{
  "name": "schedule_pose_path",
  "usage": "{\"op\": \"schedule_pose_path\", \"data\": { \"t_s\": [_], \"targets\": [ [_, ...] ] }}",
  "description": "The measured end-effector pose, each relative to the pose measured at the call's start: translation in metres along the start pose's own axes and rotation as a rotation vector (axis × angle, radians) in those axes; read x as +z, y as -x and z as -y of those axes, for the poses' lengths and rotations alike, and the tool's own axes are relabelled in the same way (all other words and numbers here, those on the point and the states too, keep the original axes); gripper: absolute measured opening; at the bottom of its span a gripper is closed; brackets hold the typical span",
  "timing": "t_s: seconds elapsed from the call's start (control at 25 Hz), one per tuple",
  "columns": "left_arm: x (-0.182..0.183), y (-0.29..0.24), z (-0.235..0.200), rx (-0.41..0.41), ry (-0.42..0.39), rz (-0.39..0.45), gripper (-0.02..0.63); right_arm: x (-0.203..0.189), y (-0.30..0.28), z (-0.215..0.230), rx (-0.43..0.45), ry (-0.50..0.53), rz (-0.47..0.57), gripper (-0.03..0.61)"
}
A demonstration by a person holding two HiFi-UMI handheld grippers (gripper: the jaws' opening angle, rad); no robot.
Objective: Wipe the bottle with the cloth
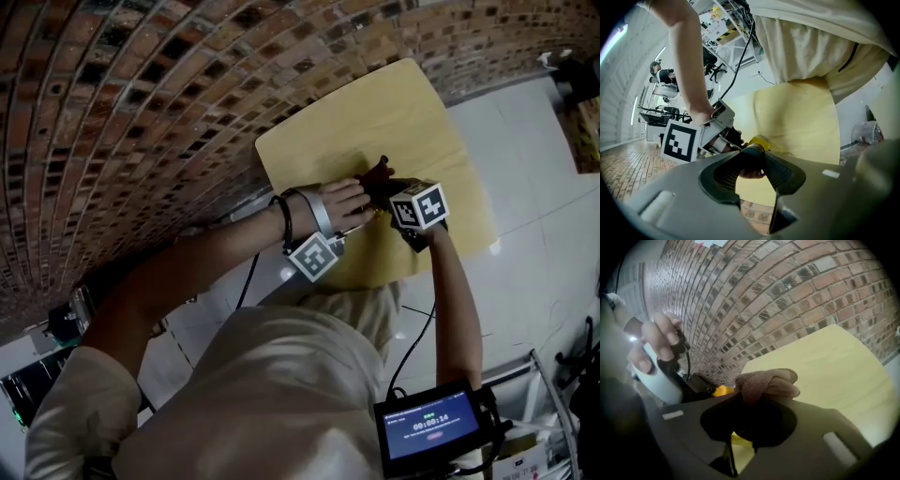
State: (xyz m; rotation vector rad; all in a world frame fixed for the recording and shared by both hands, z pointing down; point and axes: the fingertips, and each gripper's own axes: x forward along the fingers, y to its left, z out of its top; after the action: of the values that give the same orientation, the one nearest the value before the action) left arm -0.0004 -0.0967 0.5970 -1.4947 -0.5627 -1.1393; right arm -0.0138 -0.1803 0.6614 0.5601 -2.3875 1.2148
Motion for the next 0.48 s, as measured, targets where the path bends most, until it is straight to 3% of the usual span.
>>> {"op": "schedule_pose_path", "data": {
  "t_s": [0.2, 0.36, 0.48],
  "targets": [
    [-0.004, -0.004, -0.003, -0.011, 0.015, -0.052, 0.172, -0.027, -0.014, 0.055, -0.132, -0.12, -0.032, 0.067],
    [-0.024, -0.008, -0.002, -0.02, 0.062, -0.113, 0.172, -0.05, -0.017, 0.078, -0.182, -0.201, -0.062, 0.067],
    [-0.033, -0.008, -0.004, -0.03, 0.115, -0.131, 0.172, -0.05, -0.005, 0.085, -0.236, -0.226, -0.004, 0.067]
  ]
}}
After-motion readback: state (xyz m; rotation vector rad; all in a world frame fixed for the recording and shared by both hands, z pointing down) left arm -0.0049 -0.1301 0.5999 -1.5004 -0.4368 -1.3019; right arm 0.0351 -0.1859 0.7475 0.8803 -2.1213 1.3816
